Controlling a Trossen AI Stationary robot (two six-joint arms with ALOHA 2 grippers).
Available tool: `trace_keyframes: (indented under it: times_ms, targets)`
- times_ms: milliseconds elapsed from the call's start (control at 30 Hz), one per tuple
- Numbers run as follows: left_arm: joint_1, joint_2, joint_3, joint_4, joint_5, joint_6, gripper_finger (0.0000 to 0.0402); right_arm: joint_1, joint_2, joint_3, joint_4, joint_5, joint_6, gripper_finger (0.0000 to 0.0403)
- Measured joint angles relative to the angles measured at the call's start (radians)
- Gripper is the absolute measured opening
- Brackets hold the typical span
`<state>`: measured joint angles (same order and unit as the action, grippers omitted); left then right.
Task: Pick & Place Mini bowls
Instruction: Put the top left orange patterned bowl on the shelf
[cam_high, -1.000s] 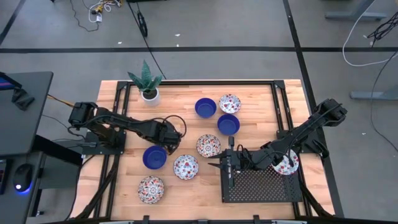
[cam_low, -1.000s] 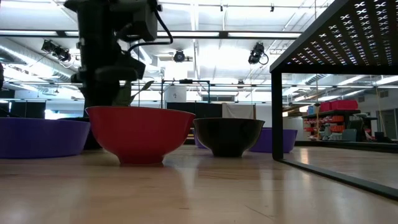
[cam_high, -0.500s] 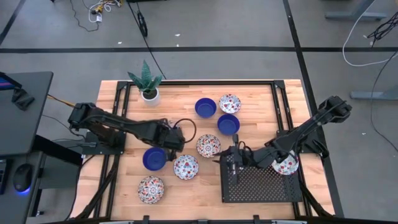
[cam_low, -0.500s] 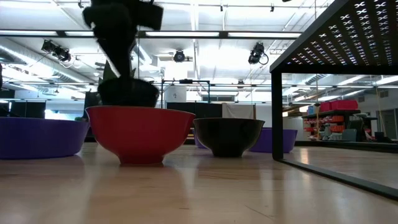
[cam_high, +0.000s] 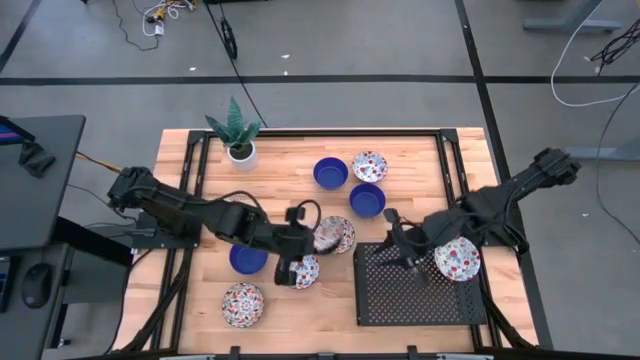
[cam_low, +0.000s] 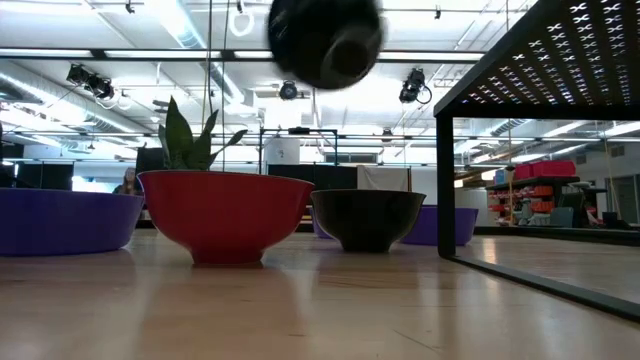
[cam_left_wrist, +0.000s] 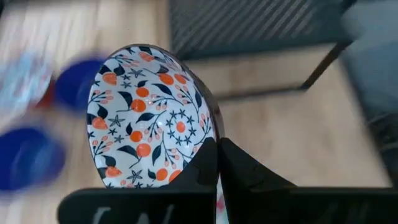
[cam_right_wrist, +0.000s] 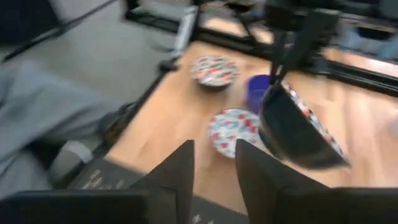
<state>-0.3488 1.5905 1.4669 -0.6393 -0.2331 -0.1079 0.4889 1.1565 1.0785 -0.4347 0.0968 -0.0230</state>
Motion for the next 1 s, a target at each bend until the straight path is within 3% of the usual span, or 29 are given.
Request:
trace_keyframes:
  times_ms: [100,300,433,567,767,1000]
  targets:
    - [-0.017,0.0,0.001,0.065,0.009,0.046,0.0004,-0.037,0.029,0.11,-0.13,-0.126,-0.129,0.0152]
    - [-0.032,0.001,0.001,0.124,0.009,0.099,0.0004,-0.166,0.15,0.267,-0.244,-0.215,-0.299,0.0203]
    - [-0.032,0.001,0.001,0.125,0.013,0.102,0.0004,-0.241,0.238,0.339,-0.287,-0.33,-0.372,0.0218]
    - [-0.031,0.001,0.001,0.127,0.013,0.116,0.0004,-0.277,0.305,0.374,-0.309,-0.415,-0.421,0.0218]
    - [-0.031,0.001,0.001,0.128,0.014,0.119,0.0004,-0.288,0.341,0.386,-0.31,-0.449,-0.454,0.0203]
    - [-0.031,0.001,0.001,0.135,0.016,0.123,0.0004,-0.288,0.343,0.386,-0.302,-0.472,-0.44,0.0158]
